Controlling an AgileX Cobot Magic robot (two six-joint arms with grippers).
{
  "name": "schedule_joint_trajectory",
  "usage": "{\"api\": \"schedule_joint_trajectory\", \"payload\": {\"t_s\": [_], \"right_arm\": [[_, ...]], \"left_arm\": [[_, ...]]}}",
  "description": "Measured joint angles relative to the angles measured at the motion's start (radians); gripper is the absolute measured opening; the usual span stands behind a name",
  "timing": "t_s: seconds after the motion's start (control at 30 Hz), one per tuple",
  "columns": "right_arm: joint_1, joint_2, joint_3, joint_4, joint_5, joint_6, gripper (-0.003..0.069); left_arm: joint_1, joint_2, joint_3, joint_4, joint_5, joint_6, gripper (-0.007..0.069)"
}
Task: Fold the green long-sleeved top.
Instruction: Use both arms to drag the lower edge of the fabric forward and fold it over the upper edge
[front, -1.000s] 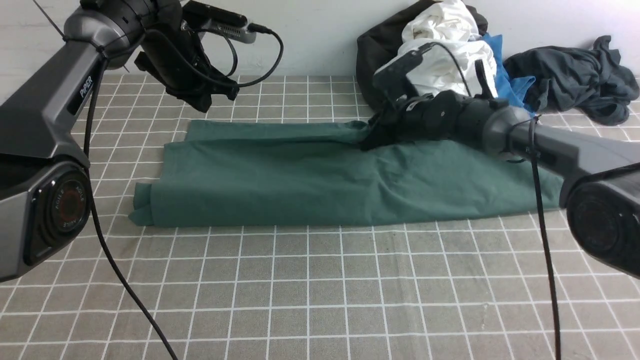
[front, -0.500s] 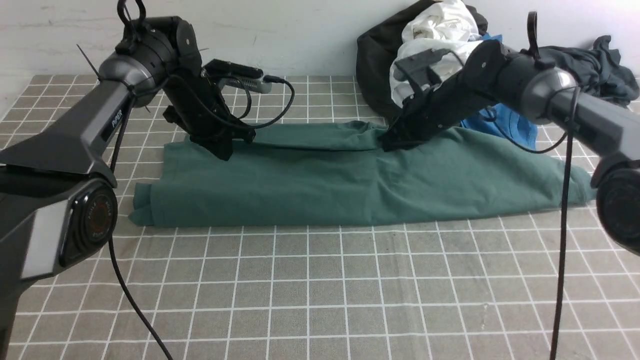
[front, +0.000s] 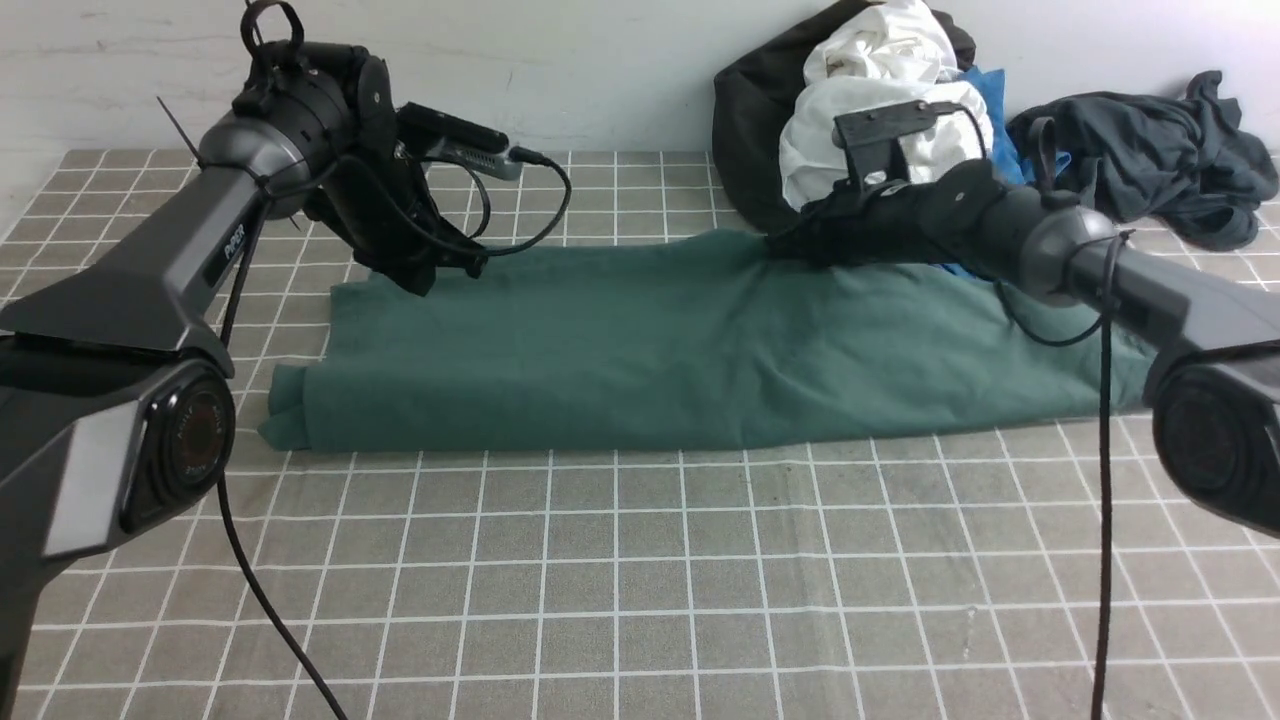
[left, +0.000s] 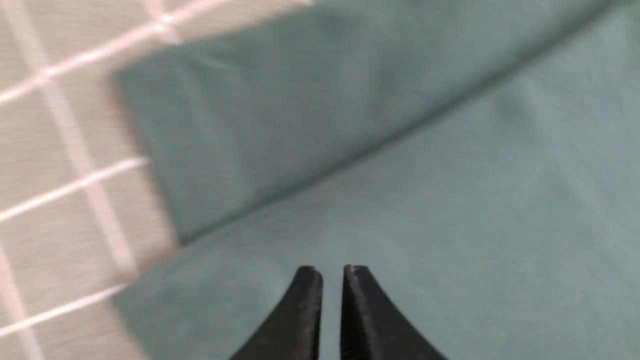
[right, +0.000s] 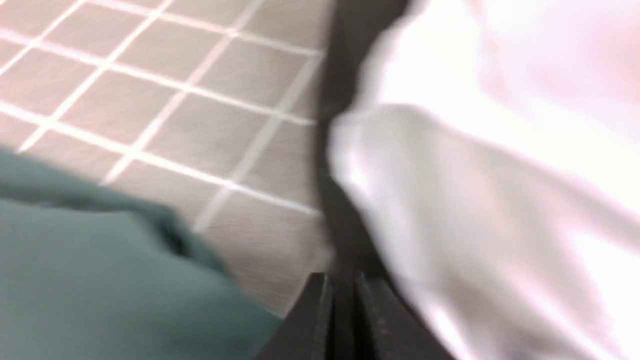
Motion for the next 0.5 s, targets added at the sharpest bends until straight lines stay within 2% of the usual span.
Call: {"api": "schedule_joint_trajectory", "payload": {"t_s": [0.07,0.13,0.3,0.4,0.47,0.5], "right_arm": [[-0.021,-0.001,-0.015,-0.023,0.054,0.031,0.0089],[-0.050,-0.010,-0.038,-0.066,0.169,0.079,0.0110],[-0.072,-0.053,-0.061,-0.124,0.318,0.117,0.0125],[-0.072,-0.070,-0.065,-0.125,0.345,0.119,0.0128],[-0.072,-0.070,-0.067,-0.125,0.347,0.119,0.0129],[-0.072,-0.070,-0.068,-0.125,0.352,0.119,0.0129]], "left_arm": [[0.015,0.000,-0.007,-0.004,-0.003,-0.014,0.0088],[0.052,0.000,-0.011,-0.045,-0.003,-0.030,0.0167],[0.121,0.013,-0.011,-0.104,-0.013,-0.042,0.0339],[0.131,0.034,-0.011,-0.102,-0.040,-0.075,0.0351],[0.132,0.041,-0.011,-0.100,-0.049,-0.086,0.0338],[0.132,0.051,-0.011,-0.099,-0.057,-0.092,0.0304]]}}
